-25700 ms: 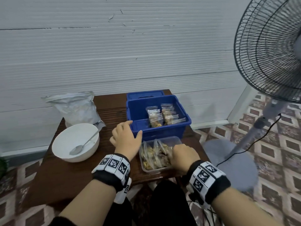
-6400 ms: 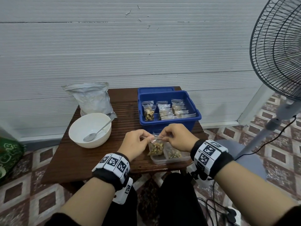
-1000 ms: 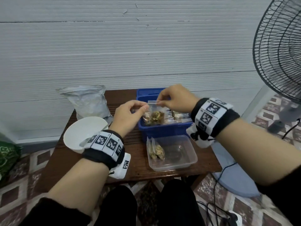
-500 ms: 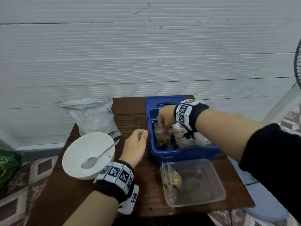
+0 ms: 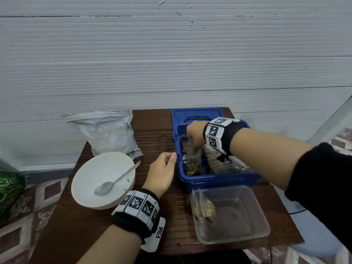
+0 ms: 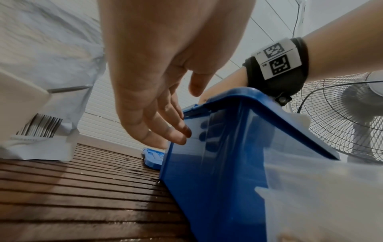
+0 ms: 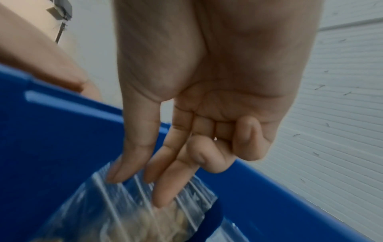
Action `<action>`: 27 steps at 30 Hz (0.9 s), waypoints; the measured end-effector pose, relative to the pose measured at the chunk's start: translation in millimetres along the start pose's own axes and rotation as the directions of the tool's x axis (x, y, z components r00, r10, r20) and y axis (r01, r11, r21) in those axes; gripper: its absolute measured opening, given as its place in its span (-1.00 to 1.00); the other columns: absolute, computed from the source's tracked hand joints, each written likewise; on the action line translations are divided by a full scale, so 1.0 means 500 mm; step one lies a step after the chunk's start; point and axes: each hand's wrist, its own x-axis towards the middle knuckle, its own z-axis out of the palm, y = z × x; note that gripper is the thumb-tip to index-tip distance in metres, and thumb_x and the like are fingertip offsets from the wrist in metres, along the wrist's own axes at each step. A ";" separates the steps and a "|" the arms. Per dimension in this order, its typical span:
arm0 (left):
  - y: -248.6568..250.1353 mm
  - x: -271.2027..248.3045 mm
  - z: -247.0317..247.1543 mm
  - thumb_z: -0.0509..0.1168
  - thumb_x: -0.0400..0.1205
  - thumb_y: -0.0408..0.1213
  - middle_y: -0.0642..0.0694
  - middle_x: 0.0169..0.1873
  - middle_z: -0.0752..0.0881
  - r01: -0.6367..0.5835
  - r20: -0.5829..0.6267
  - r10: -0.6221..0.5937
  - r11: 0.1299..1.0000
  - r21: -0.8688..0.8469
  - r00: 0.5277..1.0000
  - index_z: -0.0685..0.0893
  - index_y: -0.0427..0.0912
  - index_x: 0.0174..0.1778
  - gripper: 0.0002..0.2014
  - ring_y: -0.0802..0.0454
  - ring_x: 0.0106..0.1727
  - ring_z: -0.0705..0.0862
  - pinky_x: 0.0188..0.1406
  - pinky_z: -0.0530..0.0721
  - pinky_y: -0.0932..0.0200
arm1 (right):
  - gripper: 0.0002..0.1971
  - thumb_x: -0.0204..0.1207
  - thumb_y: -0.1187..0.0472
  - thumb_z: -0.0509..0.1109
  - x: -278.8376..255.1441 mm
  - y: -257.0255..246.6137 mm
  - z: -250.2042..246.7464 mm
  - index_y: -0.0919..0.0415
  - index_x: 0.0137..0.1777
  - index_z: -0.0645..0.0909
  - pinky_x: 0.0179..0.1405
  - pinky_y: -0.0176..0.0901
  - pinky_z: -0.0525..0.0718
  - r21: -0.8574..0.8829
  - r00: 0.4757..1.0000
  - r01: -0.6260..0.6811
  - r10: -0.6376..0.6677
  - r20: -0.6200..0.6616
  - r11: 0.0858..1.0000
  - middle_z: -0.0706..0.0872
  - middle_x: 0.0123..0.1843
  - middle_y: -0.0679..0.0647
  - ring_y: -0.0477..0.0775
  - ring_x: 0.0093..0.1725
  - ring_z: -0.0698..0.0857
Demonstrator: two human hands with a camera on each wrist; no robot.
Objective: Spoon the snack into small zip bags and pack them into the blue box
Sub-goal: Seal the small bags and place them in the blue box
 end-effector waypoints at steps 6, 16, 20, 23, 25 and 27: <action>0.010 -0.051 -0.001 0.07 0.75 0.04 0.01 0.06 0.72 -0.023 0.023 0.022 0.999 0.042 1.000 0.62 -0.09 0.21 -0.65 0.06 0.13 0.67 0.08 0.50 0.18 | -0.77 0.45 0.07 0.54 -0.122 -0.006 -0.014 0.25 -0.23 0.71 -0.27 -0.23 0.63 0.253 0.993 0.081 -0.057 -0.099 0.964 0.76 -0.24 0.08 -0.05 -0.30 0.66; -0.008 -0.147 0.022 0.04 0.76 0.07 0.06 -0.06 0.74 0.025 0.045 -0.027 0.998 0.058 0.999 0.58 -0.03 0.02 -0.70 0.04 -0.03 0.72 -0.05 0.59 0.16 | -0.72 0.51 0.07 0.40 -0.314 -0.087 0.198 0.15 -0.36 0.49 -0.30 -0.12 0.60 0.449 0.986 -0.097 0.147 -0.079 0.888 0.60 -0.36 0.04 0.11 -0.28 0.65; -0.013 -0.172 0.029 0.05 0.76 0.07 0.06 -0.10 0.75 0.030 0.044 -0.033 0.997 0.074 0.998 0.56 0.02 -0.06 -0.72 0.03 -0.01 0.70 0.11 0.59 0.08 | -0.76 0.46 0.04 0.39 -0.309 -0.108 0.266 0.11 -0.33 0.47 -0.08 -0.01 0.70 0.538 0.966 -0.159 0.244 -0.090 0.828 0.66 -0.22 0.09 0.19 -0.08 0.71; -0.013 -0.187 0.034 0.10 0.74 0.06 -0.01 -0.12 0.74 0.007 0.052 -0.014 0.992 0.124 0.999 0.54 -0.01 -0.09 -0.74 0.03 -0.06 0.69 0.04 0.61 0.07 | -0.83 0.50 0.07 0.31 -0.313 -0.117 0.283 0.17 -0.19 0.54 -0.06 -0.03 0.67 0.592 0.944 -0.146 0.291 -0.158 0.793 0.72 -0.06 0.19 0.24 0.02 0.71; -0.011 -0.197 0.036 0.16 0.73 0.01 -0.03 -0.16 0.69 -0.016 0.033 0.011 0.988 0.156 0.999 0.54 -0.08 -0.06 -0.77 0.07 -0.12 0.65 -0.14 0.59 0.15 | -0.86 0.51 0.13 0.28 -0.321 -0.117 0.289 0.20 -0.11 0.56 -0.05 -0.04 0.63 0.618 0.915 -0.143 0.342 -0.215 0.773 0.72 -0.02 0.20 0.25 0.05 0.69; -0.012 -0.204 0.040 0.22 0.72 -0.09 0.04 -0.18 0.62 -0.057 0.020 0.054 0.981 0.183 0.998 0.56 -0.11 -0.03 -0.83 0.11 -0.12 0.60 -0.22 0.48 0.21 | -0.88 0.50 0.21 0.28 -0.332 -0.112 0.292 0.20 -0.03 0.58 0.00 -0.04 0.61 0.657 0.882 -0.132 0.390 -0.264 0.743 0.70 0.02 0.19 0.25 0.08 0.67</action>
